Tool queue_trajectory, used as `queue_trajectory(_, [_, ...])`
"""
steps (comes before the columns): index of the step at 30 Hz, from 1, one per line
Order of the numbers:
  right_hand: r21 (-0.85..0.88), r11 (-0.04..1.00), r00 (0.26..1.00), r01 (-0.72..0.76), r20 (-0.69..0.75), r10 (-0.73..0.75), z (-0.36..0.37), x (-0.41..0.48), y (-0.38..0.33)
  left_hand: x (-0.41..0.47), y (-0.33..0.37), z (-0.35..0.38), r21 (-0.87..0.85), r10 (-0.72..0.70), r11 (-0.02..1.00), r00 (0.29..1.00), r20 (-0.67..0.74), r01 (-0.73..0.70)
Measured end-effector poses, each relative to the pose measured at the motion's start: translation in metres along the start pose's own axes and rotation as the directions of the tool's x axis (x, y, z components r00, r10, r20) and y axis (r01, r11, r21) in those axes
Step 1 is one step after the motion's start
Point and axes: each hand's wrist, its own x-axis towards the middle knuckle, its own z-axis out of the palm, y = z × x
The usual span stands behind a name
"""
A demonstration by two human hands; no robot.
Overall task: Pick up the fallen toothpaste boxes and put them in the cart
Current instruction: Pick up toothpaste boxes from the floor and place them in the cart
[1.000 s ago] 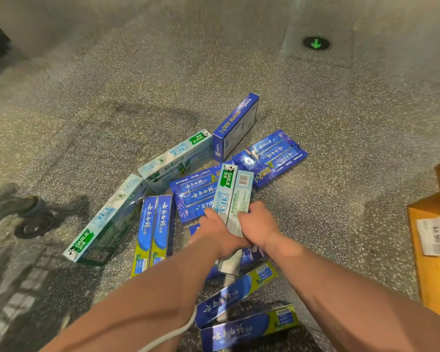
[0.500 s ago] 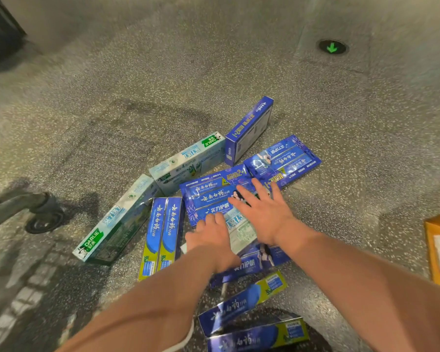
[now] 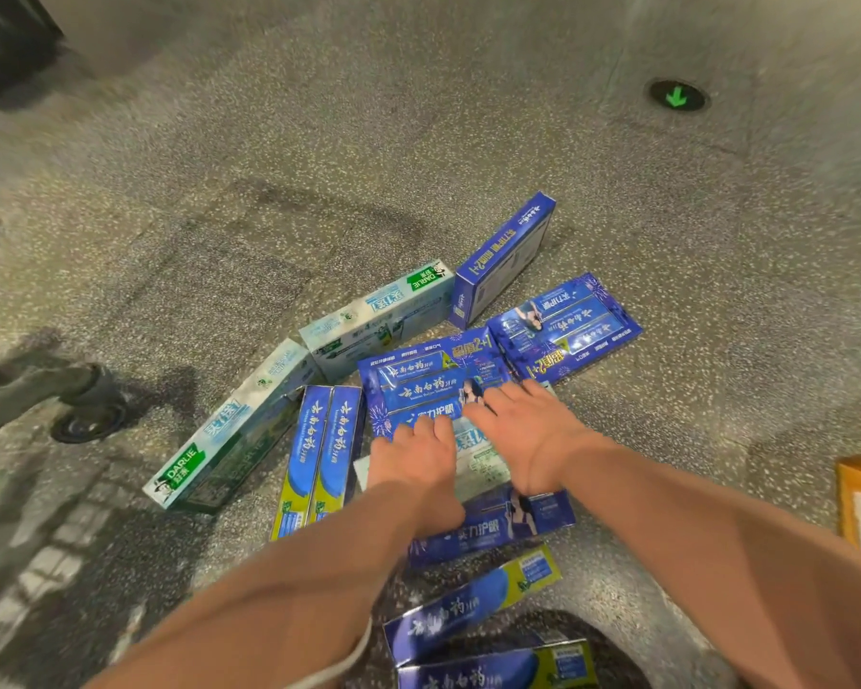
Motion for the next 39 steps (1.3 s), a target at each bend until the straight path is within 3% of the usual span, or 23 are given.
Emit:
queue_trajectory(4, [0.051,0.998,0.999,-0.042,-0.027,0.044,-0.054,-0.034,-0.001,-0.035,-0.011,-0.057,0.050,0.059,0.997,0.998,-0.025,-0.058])
queue_trajectory(9, [0.106,0.994,0.998,-0.021,-0.055,0.027,-0.179,-0.116,-0.012,-0.140,-0.023,-0.172,0.089,0.098,0.991,0.995,-0.028,-0.095])
queue_trajectory(18, [0.033,0.994,0.976,0.108,-0.193,-0.099,-0.505,-0.293,-0.051,-0.395,-0.069,-0.428,0.042,0.058,0.998,0.980,-0.189,-0.051])
queue_trajectory(24, [-0.064,0.982,0.944,0.178,-0.272,-0.189,-0.693,-0.352,-0.102,-0.539,-0.135,-0.569,0.016,0.000,1.000,0.954,-0.299,0.005])
queue_trajectory(29, [-0.146,0.973,0.900,0.180,-0.376,-0.223,-0.794,-0.356,-0.172,-0.620,-0.212,-0.622,0.018,-0.046,0.998,0.918,-0.395,0.058])
queue_trajectory(39, [-0.147,0.978,0.874,0.150,-0.443,-0.201,-0.902,-0.308,-0.342,-0.712,-0.399,-0.627,0.026,-0.092,0.993,0.885,-0.457,0.117])
